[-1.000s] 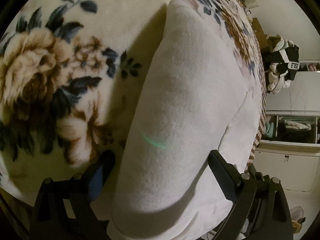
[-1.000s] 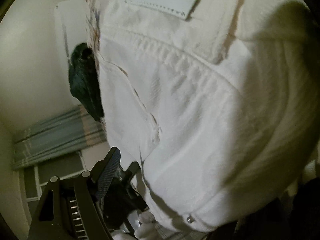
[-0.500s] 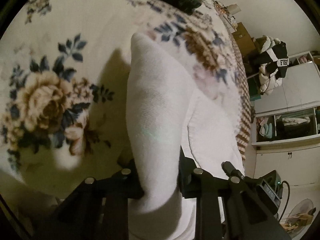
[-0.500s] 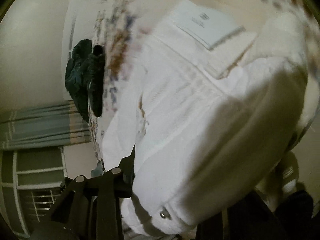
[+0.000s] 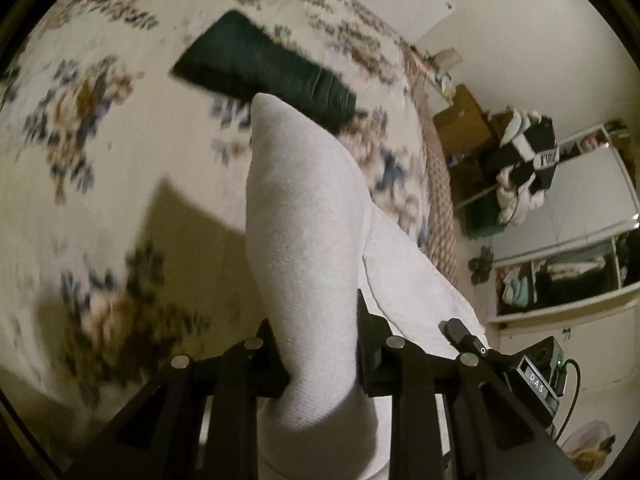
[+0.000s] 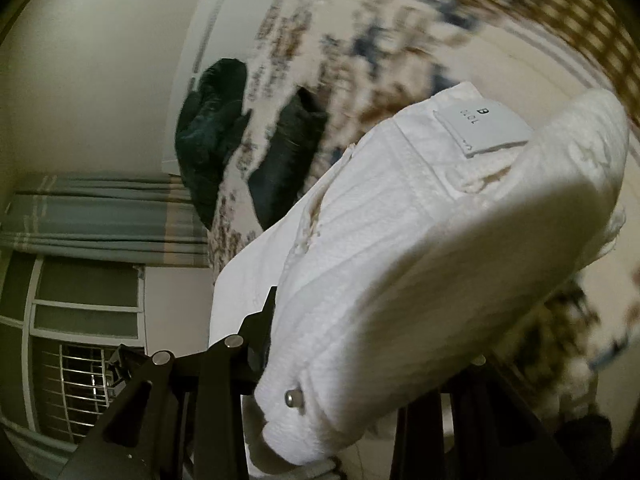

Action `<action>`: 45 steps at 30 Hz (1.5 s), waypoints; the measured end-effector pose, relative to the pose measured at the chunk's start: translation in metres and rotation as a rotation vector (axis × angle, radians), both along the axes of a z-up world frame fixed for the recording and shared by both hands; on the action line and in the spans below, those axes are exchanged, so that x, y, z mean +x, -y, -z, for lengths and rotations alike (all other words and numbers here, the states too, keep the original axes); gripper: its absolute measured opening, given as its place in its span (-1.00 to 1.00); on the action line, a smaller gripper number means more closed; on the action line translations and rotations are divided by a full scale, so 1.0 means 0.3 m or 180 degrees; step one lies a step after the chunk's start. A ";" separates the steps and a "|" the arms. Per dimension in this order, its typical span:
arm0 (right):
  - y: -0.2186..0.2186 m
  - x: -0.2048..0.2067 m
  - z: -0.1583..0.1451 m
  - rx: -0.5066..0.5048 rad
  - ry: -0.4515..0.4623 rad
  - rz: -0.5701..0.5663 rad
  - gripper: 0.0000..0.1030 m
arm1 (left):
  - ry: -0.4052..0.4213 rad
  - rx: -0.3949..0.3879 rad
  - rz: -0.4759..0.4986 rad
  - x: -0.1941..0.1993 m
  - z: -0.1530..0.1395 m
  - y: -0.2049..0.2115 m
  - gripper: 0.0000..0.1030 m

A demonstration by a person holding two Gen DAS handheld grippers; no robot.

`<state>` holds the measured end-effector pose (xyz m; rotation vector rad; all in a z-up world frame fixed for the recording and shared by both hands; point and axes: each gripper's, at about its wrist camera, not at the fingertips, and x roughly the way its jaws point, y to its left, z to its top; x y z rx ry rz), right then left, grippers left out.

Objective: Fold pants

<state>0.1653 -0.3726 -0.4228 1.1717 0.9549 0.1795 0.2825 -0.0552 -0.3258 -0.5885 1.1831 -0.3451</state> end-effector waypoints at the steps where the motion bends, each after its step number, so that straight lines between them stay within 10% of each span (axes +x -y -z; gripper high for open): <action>1: -0.013 0.069 -0.027 -0.0024 0.0046 -0.0007 -0.28 | 0.0024 -0.0020 -0.0008 0.040 -0.007 -0.014 -0.59; 12: -0.213 0.932 -0.142 -0.0149 0.0474 0.0106 -0.28 | 0.0390 -0.0105 0.0029 0.862 -0.069 -0.199 -0.59; 20: -0.377 1.364 0.144 -0.0286 0.0290 0.0073 -0.28 | 0.0012 0.0175 0.0107 1.224 0.311 -0.317 -0.57; 25: -0.431 1.367 0.340 -0.0185 -0.0048 -0.0056 -0.10 | -0.0236 -0.0026 0.0107 1.202 0.477 -0.397 -0.43; 31: -0.309 1.208 0.312 0.0211 -0.0134 0.0470 0.00 | -0.0170 -0.0005 0.0165 1.173 0.440 -0.409 -0.42; 33: -0.252 1.159 0.289 0.0078 -0.0144 0.0771 -0.63 | -0.0161 -0.0025 0.0159 1.180 0.430 -0.423 -0.42; 41: -0.298 1.213 0.271 -0.0712 -0.0394 0.0414 -0.66 | -0.0177 0.0230 0.0187 1.185 0.406 -0.416 -0.33; 45: -0.307 1.232 0.192 -0.1176 -0.0549 0.0204 -0.22 | 0.0037 0.0881 0.0235 1.130 0.292 -0.367 -0.34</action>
